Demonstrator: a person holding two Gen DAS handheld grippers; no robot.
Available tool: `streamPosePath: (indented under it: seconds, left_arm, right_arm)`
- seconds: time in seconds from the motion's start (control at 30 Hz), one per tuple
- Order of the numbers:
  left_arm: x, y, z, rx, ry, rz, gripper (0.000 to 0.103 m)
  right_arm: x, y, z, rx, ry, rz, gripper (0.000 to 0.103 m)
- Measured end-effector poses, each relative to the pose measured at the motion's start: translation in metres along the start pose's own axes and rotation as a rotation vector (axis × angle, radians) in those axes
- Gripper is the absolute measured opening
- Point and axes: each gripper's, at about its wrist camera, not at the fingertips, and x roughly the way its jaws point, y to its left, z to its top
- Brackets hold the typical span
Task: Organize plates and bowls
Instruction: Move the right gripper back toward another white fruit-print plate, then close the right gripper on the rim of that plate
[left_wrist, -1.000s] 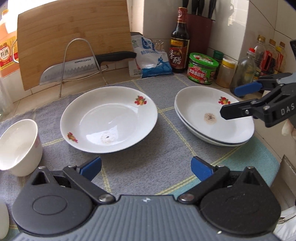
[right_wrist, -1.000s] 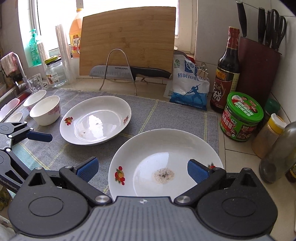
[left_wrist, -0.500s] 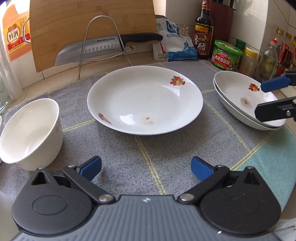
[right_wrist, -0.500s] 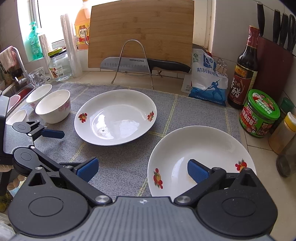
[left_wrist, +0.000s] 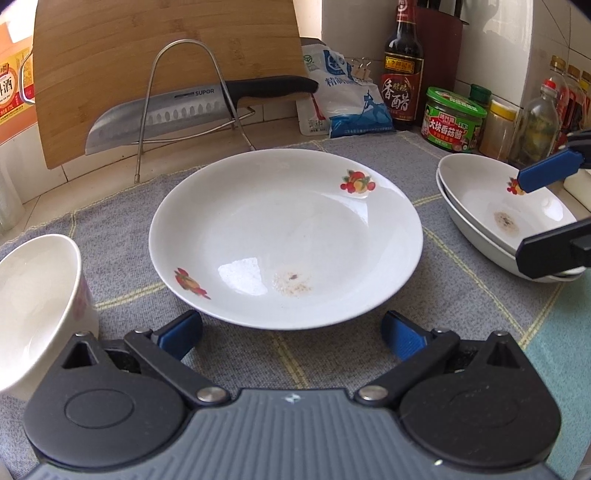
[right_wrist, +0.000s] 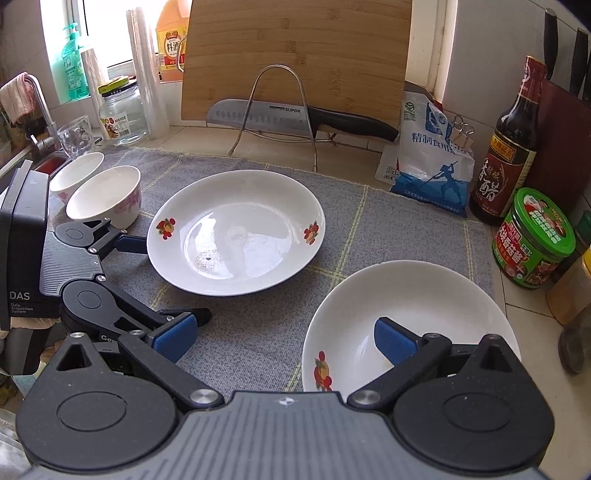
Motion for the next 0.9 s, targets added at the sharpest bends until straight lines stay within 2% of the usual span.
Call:
streamPosePath:
  seconds: [0.23, 0.47, 0.77, 0.9]
  left_arm:
    - [0.002, 0.002, 0.001, -0.001, -0.02, -0.003, 0.103]
    - [0.002, 0.003, -0.001, -0.015, -0.042, 0.007, 0.103]
    - [0.002, 0.0, -0.002, -0.025, -0.047, 0.024, 0.103]
    - [0.002, -0.001, -0.002, -0.026, -0.043, 0.026, 0.103]
  right_arm:
    - [0.027, -0.009, 0.041, -0.084, 0.01, 0.083, 0.103]
    - [0.07, -0.018, 0.079, -0.159, 0.081, 0.174, 0.103]
    - [0.126, -0.025, 0.104, -0.236, 0.191, 0.259, 0.103]
    - [0.147, -0.032, 0.11, -0.219, 0.235, 0.31, 0.103]
